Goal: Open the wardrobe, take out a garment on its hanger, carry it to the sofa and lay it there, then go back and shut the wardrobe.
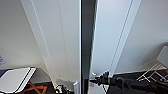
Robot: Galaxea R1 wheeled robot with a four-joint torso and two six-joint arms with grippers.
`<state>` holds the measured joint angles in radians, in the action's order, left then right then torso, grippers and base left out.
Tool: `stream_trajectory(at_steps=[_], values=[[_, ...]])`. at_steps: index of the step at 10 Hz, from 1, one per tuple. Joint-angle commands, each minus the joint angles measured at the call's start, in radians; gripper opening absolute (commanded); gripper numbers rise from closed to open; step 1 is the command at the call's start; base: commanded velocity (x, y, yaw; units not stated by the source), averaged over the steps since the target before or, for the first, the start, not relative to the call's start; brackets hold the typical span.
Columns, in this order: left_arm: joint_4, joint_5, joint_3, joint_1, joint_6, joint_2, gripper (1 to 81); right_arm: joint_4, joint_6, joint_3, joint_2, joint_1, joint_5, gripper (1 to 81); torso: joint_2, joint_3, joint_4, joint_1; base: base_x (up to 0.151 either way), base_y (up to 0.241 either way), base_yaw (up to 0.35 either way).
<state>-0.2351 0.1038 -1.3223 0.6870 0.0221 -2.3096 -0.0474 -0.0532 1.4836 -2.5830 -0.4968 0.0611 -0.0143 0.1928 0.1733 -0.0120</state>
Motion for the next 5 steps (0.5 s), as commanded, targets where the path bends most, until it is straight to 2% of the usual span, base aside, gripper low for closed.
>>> stream_trajectory(at_steps=[1, 5], values=[[-0.087, -0.018, 0.250, 0.070, 0.005, 0.120, 81.1, 0.028, -0.025, -0.250, 0.106, -0.006, 0.129, 81.1, 0.000, 0.000, 0.000, 0.000, 0.000, 0.000, 0.000], [-0.096, -0.059, 0.252, 0.153, 0.001, 0.218, 81.1, 0.028, -0.021, -0.385, 0.358, -0.078, 0.126, 81.1, 0.000, -0.001, 0.000, 0.000, 0.000, 0.000, 0.000]])
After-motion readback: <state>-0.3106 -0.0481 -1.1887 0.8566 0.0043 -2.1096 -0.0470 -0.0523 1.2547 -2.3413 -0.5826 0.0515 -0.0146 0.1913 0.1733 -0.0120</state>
